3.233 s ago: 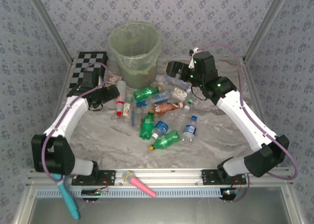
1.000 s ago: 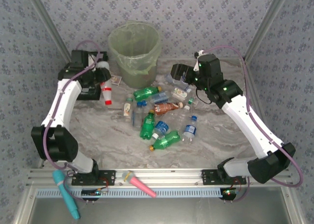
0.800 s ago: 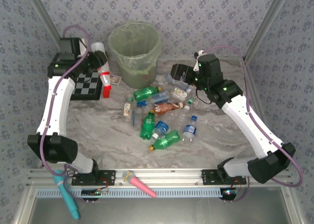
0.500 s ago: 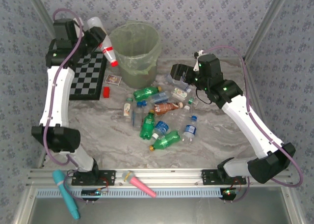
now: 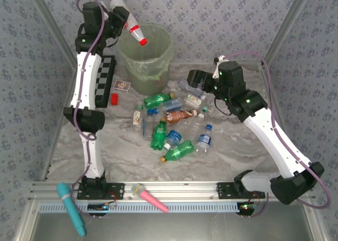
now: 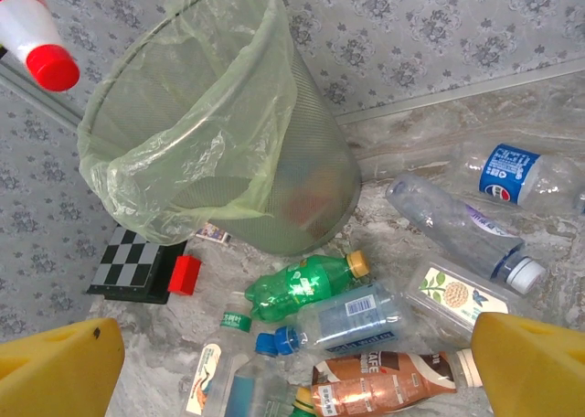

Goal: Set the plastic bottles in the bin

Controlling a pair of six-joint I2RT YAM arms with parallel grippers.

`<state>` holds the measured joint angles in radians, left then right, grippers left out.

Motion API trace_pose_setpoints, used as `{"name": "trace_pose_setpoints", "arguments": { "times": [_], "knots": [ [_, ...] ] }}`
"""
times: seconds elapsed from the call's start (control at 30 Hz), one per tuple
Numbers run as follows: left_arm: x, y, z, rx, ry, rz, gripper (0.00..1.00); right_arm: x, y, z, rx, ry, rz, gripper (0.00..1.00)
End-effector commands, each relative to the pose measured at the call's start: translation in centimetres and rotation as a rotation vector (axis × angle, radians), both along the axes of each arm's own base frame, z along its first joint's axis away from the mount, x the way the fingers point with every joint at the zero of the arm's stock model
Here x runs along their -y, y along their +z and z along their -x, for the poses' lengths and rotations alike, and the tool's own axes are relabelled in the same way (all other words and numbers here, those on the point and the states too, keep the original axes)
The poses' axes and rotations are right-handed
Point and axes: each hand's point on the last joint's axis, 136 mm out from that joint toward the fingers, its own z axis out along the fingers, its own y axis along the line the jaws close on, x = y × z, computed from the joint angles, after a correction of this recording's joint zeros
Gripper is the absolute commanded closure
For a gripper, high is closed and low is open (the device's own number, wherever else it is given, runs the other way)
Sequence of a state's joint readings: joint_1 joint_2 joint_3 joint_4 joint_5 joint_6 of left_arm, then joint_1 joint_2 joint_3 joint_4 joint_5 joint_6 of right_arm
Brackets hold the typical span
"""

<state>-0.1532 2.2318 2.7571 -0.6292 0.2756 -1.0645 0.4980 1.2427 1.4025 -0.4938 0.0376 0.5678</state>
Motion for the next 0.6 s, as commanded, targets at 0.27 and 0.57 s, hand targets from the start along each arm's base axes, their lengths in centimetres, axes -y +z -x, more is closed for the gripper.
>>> {"name": "trace_pose_setpoints", "arguments": {
  "times": [0.27,0.57],
  "knots": [
    [0.6,-1.2,-0.5,-0.037,0.010,0.013,0.38,1.3,0.1,0.9,0.021,-0.041,0.007,0.00],
    [0.3,-1.7,0.2,-0.068,0.011,-0.019,0.07,1.2,0.1,0.8,0.017,-0.037,-0.001,0.00]
  ]
}}
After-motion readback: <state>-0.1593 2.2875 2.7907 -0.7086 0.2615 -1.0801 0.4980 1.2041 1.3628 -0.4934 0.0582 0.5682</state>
